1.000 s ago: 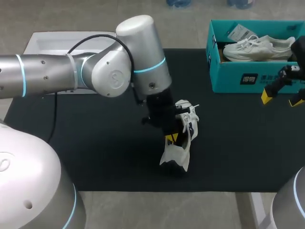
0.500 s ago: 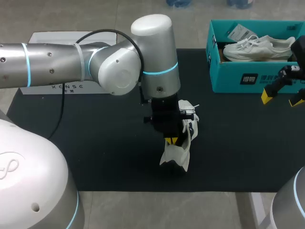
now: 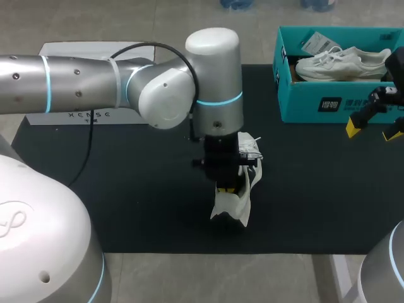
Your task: Take the shoe out of the shoebox, open the shoe tongue, remove and reinsert the insole, then place the shoe into the shoebox
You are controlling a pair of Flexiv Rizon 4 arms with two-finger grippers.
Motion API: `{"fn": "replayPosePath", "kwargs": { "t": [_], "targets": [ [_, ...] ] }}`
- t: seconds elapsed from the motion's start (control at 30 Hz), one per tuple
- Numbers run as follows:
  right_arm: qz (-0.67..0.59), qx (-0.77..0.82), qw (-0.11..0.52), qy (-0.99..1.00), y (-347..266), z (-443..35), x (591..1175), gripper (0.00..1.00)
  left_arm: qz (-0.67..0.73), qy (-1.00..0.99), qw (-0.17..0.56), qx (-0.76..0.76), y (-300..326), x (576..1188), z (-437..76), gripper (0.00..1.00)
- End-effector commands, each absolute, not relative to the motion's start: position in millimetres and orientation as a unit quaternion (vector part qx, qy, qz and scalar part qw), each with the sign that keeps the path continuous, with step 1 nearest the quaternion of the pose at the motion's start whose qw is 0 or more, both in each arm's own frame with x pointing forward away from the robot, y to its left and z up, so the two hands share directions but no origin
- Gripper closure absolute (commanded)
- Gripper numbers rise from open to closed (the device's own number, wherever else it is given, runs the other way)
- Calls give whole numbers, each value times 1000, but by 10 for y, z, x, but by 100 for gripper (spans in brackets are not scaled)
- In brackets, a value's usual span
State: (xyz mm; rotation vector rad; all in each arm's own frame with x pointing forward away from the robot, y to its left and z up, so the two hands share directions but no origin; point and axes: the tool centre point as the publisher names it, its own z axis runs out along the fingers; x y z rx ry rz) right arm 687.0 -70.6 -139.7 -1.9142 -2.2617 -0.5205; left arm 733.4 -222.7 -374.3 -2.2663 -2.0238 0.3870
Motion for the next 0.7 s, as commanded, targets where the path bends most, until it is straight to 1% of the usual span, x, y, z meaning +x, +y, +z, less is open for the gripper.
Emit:
{"fn": "replayPosePath", "kwargs": {
  "t": [0.03, 0.27, 0.7],
  "targets": [
    [-171, -635, 68, -750, -700, -1405, 6895, 0, 123, -658, 33, -743, -2252, 7353, -3672, 100],
    [-171, -635, 68, -750, -700, -1405, 6895, 0, 103, -648, 17, -755, -2274, 7427, -3492, 100],
    [-171, -635, 68, -750, -700, -1405, 6895, 0, 71, -639, 30, -766, -2171, 7463, -3491, 100]
  ]
}}
